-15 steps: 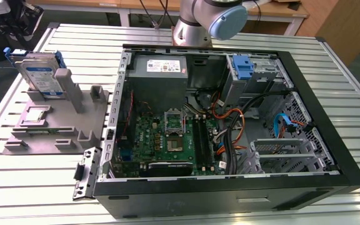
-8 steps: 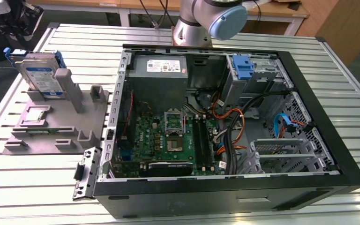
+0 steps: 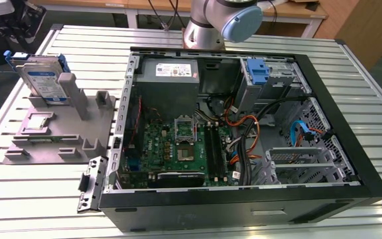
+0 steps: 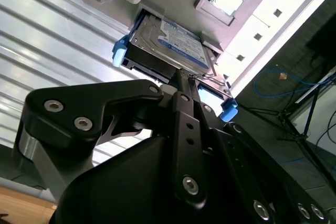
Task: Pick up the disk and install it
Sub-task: 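Pick up the disk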
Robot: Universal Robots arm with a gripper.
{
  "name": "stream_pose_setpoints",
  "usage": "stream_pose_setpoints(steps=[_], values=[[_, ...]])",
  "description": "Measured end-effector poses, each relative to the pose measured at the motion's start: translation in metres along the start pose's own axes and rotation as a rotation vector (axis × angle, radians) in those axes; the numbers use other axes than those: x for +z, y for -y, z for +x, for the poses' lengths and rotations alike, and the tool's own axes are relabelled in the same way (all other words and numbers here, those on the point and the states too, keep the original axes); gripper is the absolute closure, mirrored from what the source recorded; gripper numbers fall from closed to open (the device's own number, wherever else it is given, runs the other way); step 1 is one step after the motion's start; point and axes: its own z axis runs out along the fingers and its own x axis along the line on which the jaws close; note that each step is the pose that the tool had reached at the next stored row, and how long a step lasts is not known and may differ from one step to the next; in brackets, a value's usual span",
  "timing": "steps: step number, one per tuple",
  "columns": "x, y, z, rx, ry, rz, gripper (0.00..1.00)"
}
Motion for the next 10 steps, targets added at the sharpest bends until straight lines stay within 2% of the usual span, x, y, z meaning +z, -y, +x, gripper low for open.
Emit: stream_pose_setpoints(steps=[10], values=[[0.0002, 0.0000, 0.0000, -0.140, -0.0060, -0.0017, 0.90]])
